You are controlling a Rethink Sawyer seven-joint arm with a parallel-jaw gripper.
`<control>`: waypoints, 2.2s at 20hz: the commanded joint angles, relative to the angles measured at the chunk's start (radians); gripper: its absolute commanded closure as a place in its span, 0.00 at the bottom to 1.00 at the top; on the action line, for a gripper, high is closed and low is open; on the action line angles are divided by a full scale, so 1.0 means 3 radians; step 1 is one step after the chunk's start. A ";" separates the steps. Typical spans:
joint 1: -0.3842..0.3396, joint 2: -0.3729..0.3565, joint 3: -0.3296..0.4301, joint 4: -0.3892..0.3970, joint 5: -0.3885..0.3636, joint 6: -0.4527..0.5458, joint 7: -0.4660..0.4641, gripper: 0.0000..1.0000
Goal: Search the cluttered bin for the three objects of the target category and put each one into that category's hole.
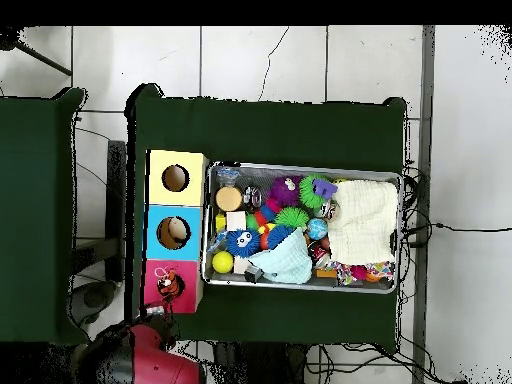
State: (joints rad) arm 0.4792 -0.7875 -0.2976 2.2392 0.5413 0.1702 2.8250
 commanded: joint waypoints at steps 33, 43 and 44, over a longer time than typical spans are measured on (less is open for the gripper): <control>-0.0008 -0.0090 -0.0357 -0.0658 -0.0277 0.1125 0.0321 0.00; -0.0160 0.0006 -0.0181 -0.0515 -0.0301 0.0713 0.0256 0.00; -0.0157 0.0000 -0.0174 -0.0492 -0.0303 0.0681 0.0259 0.00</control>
State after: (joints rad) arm 0.4738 -0.8071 -0.3977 2.1243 0.4768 0.4399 2.8250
